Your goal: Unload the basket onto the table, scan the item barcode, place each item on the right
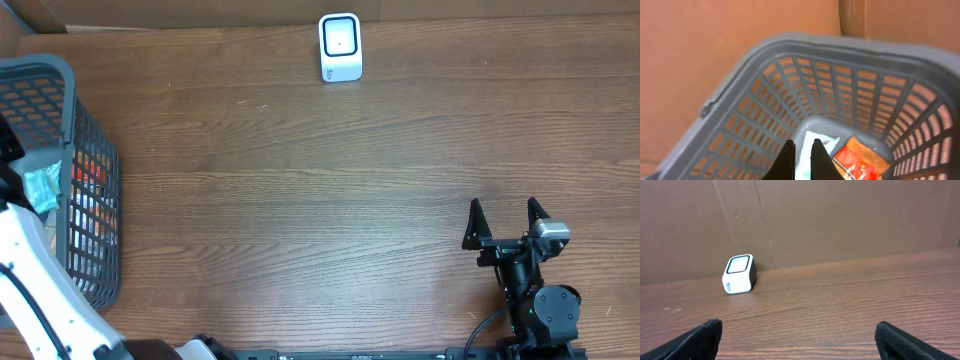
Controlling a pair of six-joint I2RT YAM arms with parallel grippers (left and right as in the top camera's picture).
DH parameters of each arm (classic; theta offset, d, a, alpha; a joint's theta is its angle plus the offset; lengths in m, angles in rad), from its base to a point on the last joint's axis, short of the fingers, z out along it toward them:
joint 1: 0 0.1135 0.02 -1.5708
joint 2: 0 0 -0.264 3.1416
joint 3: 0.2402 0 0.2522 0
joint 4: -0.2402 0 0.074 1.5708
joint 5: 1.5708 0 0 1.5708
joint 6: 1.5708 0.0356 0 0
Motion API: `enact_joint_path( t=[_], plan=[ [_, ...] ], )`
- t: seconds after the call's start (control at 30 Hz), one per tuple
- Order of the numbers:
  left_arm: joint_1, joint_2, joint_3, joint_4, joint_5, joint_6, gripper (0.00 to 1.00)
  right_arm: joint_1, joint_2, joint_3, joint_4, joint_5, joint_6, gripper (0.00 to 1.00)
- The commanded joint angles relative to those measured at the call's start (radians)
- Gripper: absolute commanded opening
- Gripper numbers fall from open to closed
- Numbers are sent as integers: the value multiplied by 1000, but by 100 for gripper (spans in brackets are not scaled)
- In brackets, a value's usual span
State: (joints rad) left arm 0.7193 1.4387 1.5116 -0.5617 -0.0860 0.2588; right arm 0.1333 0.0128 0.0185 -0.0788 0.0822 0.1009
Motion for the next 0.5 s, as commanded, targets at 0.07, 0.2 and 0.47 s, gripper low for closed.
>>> enact_joint_path(
  t=[0.07, 0.2, 0.47],
  plan=[
    [40, 29, 13, -74, 25, -143, 47, 1, -10, -11, 5, 3, -5, 100],
    [68, 98, 13, -115, 103, -139, 77, 1, -10, -11, 5, 3, -5, 100],
    [75, 281, 13, -77, 139, 61, 86, 1, -10, -11, 5, 3, -5, 100]
  ],
)
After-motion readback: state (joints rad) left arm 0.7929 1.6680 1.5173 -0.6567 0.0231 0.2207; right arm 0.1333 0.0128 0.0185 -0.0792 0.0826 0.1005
